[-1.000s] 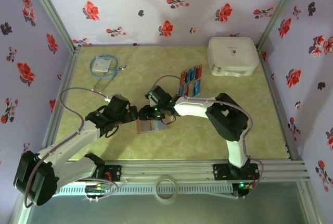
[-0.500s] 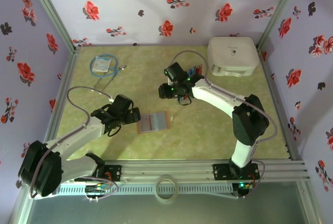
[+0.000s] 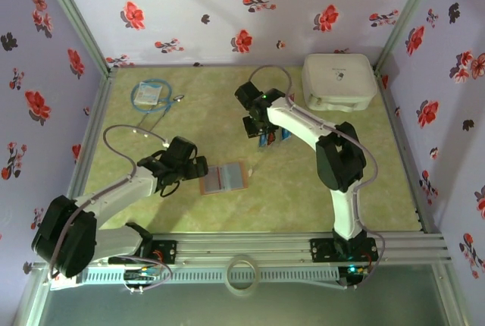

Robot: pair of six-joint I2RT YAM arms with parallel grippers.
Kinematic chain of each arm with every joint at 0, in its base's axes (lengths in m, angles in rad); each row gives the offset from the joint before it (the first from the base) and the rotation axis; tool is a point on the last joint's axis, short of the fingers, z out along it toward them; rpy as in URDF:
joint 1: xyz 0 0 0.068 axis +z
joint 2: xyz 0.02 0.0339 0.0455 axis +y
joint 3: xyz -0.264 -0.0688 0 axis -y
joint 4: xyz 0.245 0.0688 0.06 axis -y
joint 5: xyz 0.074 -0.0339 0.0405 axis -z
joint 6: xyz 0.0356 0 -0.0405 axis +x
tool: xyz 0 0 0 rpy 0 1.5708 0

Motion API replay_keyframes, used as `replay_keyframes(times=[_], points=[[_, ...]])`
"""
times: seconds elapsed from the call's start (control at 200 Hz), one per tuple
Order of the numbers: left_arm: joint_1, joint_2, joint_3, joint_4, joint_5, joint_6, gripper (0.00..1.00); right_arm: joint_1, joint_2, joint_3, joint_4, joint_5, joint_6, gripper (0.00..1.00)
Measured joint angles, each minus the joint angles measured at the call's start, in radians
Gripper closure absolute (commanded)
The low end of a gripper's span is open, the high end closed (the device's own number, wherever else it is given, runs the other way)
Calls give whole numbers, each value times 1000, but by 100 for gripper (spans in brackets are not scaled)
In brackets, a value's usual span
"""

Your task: Put the credit cards into the card holder

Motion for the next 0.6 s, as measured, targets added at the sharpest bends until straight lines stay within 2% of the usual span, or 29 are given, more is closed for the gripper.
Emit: replay_keyframes(times=[0.6], points=[[0,65,-1,76,43,25,0,-9,81,46,-74,59,4,57]])
